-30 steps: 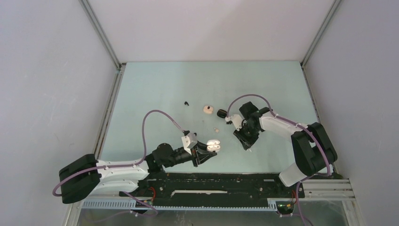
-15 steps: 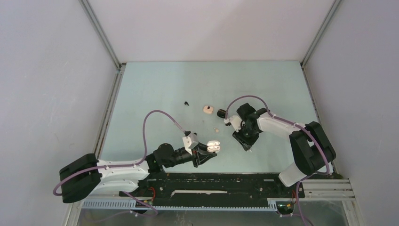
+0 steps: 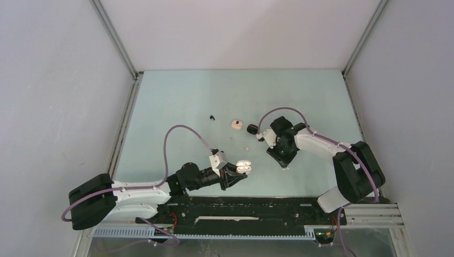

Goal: Insert the wireless bluetooth earbuds into the charging case
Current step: Pick up the earbud from the center of the board.

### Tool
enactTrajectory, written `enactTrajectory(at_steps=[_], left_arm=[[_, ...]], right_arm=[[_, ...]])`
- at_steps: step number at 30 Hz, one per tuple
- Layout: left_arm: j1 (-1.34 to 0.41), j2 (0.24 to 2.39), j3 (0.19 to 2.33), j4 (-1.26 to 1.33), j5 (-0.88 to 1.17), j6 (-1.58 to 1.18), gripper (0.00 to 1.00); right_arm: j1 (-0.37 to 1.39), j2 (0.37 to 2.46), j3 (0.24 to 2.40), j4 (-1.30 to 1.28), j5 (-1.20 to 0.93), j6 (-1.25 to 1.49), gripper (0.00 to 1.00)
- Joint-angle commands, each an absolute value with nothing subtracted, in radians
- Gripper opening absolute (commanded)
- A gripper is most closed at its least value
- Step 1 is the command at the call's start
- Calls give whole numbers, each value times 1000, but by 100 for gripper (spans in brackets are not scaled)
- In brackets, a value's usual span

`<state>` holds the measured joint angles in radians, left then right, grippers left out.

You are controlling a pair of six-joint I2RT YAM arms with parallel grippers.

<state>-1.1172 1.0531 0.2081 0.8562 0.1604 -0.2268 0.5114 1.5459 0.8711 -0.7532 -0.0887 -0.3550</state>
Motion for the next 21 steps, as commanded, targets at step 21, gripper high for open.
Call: enactTrajectory(at_steps=[21], left_arm=[[-1131,1049,263,867,153,-202,0]], right_arm=[[554,1545,888,-745,-47,-356,48]])
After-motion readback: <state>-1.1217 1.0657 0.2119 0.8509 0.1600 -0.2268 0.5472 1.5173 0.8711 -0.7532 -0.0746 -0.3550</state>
